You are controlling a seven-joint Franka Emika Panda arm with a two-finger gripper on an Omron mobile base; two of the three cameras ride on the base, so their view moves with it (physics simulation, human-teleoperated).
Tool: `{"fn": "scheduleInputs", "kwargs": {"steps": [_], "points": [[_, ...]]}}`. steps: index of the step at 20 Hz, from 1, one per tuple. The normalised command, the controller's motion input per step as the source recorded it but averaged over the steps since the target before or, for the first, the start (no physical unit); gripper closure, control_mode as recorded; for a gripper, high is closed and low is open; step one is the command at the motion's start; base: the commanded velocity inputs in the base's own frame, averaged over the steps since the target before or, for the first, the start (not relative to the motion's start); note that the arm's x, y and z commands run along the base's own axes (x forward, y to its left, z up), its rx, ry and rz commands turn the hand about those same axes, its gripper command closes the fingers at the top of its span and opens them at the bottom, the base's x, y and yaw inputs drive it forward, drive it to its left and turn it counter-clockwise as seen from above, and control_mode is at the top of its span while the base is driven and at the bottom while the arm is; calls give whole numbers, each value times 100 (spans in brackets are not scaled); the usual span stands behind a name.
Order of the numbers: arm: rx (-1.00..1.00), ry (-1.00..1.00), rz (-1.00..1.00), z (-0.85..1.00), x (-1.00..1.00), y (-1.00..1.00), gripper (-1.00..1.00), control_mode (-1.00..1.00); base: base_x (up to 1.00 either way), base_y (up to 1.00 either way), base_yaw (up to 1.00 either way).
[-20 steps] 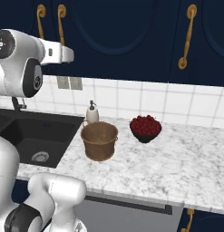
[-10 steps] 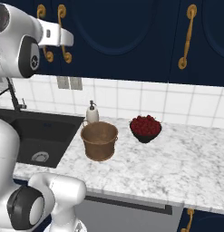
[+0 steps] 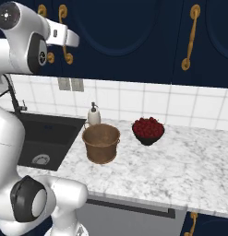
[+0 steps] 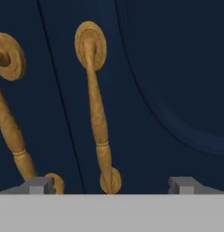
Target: Open the cabinet, pick up the bread from the cabinet and place it in the basket. Then move the basket to the dining counter.
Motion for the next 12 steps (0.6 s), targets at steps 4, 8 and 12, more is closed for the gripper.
{"fn": "scheduleInputs", "kwargs": {"steps": [4, 8, 12], "points": [[11, 0, 0, -8, 37, 0, -100, -100, 0, 0, 0], [10, 0, 0, -3, 59, 1, -100, -100, 0, 0, 0], [6, 0, 0, 0, 49, 0, -100, -100, 0, 0, 0]]}}
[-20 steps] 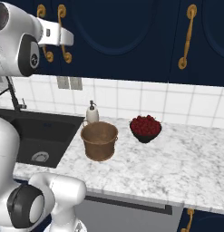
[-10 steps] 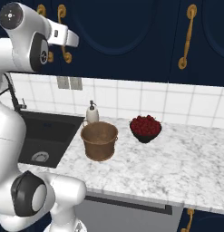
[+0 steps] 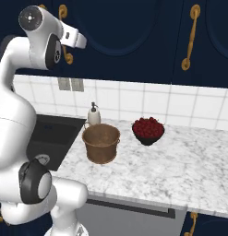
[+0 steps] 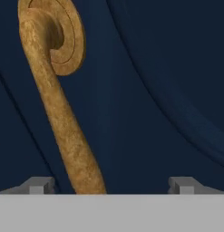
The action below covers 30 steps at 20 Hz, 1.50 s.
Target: Open the cabinet, pick up the bread from the cabinet and place it in the basket. Then move the basket to the dining counter.
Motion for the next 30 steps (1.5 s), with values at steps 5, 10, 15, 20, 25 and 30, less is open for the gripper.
{"fn": "scheduleInputs", "kwargs": {"steps": [5, 10, 15, 20, 25, 30], "points": [[3, 0, 0, 0, 33, 2, -100, -100, 0, 0, 0], [0, 0, 0, -13, 19, 1, 100, -100, 0, 0, 0], [3, 0, 0, -14, 21, 0, 100, -100, 0, 0, 0], [12, 0, 0, 8, -35, -21, 100, -100, 0, 0, 0], [6, -4, 0, 21, -100, -65, 100, -100, 0, 0, 0], [5, -5, 0, 34, -100, -96, 100, -100, 0, 0, 0]]}}
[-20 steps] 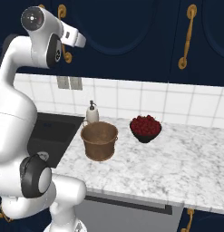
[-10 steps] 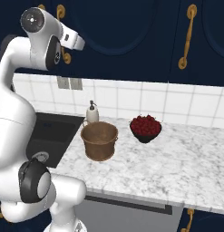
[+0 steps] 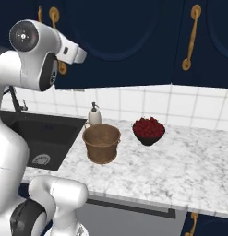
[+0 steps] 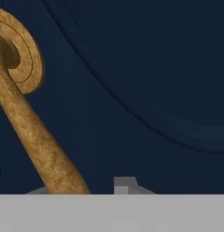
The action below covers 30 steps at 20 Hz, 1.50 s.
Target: Open the cabinet, pick up the bread from the cabinet and place it in the basket. Then move the basket to the dining counter.
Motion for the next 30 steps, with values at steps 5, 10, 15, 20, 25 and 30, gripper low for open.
{"fn": "scheduleInputs", "kwargs": {"steps": [5, 10, 15, 20, 25, 30], "points": [[5, 0, 0, 47, -100, -100, 100, -100, 0, 0, 0], [3, 0, 0, 44, -100, -99, 100, -100, 0, 0, 0], [1, 3, 0, 38, -100, -85, 100, -100, 0, 0, 0], [0, 11, 0, 18, -100, -30, -100, -100, 0, 0, 0], [0, 16, -6, -43, -53, -30, -100, -100, 0, 0, 0], [4, 10, -7, -18, -18, 58, -100, -100, 0, 0, 0]]}}
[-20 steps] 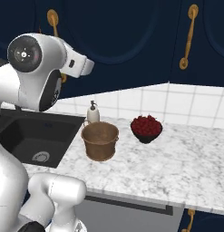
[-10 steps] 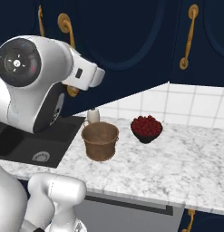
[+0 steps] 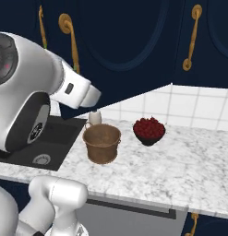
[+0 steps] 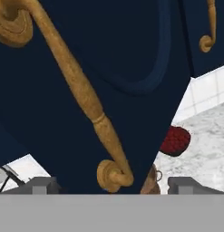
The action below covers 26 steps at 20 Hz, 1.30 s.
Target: Open the cabinet, pick up the bread from the cabinet and place it in the basket. Then move the basket to the dining counter.
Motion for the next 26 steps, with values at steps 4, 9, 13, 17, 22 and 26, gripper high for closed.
{"fn": "scheduleInputs", "kwargs": {"steps": [4, 9, 13, 17, 22, 26], "points": [[3, 27, -24, -16, 9, 100, -100, -100, 0, 0, 0], [9, 6, -42, -19, 66, 94, -100, -100, 0, 0, 0], [22, -1, -55, -24, 83, 39, -100, -100, 0, 0, 0], [31, -7, -60, -13, 68, 44, -100, -100, 0, 0, 0], [49, -33, -35, -2, -4, -5, -100, -100, 0, 0, 0], [38, -55, -38, -12, 24, -14, -100, -100, 0, 0, 0]]}}
